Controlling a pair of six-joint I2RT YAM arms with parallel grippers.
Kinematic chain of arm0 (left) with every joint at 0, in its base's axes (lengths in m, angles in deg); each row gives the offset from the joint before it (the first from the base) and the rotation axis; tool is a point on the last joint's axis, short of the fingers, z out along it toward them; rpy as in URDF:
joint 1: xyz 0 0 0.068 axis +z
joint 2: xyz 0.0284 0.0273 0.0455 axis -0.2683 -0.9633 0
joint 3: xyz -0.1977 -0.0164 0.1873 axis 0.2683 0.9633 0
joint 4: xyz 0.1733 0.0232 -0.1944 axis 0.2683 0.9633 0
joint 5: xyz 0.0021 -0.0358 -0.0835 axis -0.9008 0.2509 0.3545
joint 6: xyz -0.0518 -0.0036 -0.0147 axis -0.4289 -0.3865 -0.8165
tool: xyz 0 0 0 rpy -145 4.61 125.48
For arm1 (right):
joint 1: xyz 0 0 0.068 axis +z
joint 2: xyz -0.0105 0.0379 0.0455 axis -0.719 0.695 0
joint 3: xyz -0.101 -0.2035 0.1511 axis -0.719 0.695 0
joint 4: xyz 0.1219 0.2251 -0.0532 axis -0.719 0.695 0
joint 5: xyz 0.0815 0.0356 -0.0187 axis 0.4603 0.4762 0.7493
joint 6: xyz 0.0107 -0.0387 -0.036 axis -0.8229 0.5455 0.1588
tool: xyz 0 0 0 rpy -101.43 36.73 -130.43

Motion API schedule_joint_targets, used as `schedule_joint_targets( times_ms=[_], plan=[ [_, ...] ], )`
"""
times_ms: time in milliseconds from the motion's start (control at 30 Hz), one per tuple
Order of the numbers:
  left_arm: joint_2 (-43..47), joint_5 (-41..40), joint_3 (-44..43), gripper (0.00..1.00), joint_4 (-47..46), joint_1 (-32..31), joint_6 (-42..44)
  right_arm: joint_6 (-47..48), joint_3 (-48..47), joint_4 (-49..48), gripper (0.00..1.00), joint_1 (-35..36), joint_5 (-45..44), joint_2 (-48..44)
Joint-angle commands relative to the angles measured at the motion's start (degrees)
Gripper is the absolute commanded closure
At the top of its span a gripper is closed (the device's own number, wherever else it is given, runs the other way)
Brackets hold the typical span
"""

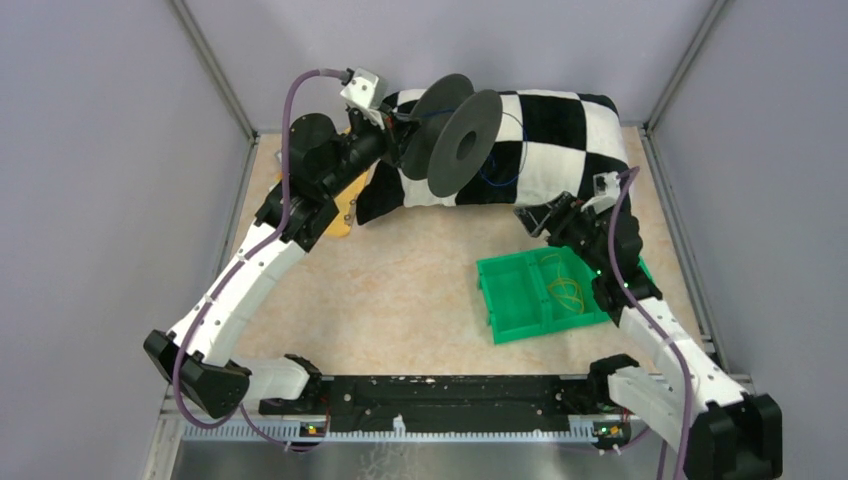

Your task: Wrap the cables

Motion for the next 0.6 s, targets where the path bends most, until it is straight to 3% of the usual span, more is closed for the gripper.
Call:
schedule_joint_targets(
  times_ms=[0,200,567],
  plan=[
    [1.24,0.23,-3.83,1.00,-5.17,0.35,-1.15,-1.21,-0.73,-15.07,0.26,-1.30,6.28,7.11],
    [1.24,1.28,-4.20,1.00,-3.07,0.46,-1.81,0.29,-5.86,-24.43,0.28,-1.58,15.54,19.70],
    [0.13,2.80,-6.59,1.00,-1.35,0.81,-1.81,-1.49,-11.94,-38.08,0.27,-3.46,29.09,33.85]
  ],
)
